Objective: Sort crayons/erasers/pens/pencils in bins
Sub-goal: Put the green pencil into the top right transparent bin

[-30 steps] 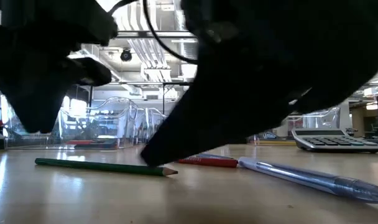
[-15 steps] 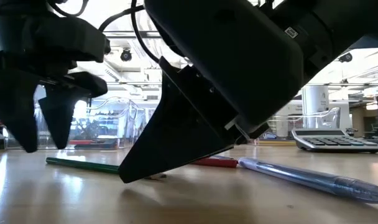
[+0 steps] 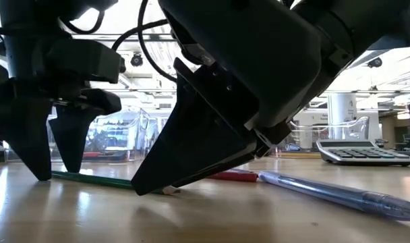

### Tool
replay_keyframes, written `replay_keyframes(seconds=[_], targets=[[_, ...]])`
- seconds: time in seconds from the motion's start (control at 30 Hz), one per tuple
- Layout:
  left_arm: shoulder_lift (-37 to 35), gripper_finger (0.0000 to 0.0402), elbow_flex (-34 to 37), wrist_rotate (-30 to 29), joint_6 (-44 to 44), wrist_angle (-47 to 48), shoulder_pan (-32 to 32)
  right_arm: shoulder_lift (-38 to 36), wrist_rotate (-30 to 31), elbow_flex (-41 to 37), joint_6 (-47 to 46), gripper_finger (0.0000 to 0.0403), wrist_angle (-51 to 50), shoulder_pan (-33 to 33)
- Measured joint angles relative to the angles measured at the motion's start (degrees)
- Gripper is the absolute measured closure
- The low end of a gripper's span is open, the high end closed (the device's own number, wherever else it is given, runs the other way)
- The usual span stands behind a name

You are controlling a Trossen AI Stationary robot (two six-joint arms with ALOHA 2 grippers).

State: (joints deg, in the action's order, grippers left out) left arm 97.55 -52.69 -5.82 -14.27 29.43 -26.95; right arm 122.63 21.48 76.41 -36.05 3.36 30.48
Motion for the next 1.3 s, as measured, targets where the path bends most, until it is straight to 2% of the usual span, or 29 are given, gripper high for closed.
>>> replay_keyframes(seconds=[0.17, 0.3, 0.43, 0.63, 0.77, 1.13, 1.3], targets=[[0.73, 0.0253, 0.03, 0.63, 0.05, 0.09, 0.23, 0.02, -0.27, -0.15, -0.12, 0.0197, -0.20, 0.02], [0.75, 0.0264, 0.09, 1.00, 0.05, 0.13, 0.27, 0.02, -0.29, -0.16, -0.22, 0.0218, -1.69, 0.02], [1.04, 0.0302, 0.11, 1.38, 0.05, 0.20, 0.25, 0.02, -0.27, -0.19, -0.46, 0.0261, -3.53, -0.04], [1.43, 0.0387, 0.17, 1.83, 0.05, -0.17, 0.20, 0.02, -0.28, -0.25, -0.58, 0.0340, -4.18, -0.31], [1.41, 0.0395, -0.35, 1.79, 0.08, -0.01, 0.20, -0.25, -0.59, -0.28, -0.48, 0.0384, -4.23, -0.42], [0.52, 0.0400, -7.54, 0.88, 1.14, 6.56, 0.12, -5.08, -1.60, -0.30, 2.62, 0.0389, -7.96, -0.42], [0.38, 0.0399, -8.66, -0.53, 1.37, 7.53, -0.20, -7.03, -2.13, -0.36, 3.08, 0.0390, -10.30, -0.31]])
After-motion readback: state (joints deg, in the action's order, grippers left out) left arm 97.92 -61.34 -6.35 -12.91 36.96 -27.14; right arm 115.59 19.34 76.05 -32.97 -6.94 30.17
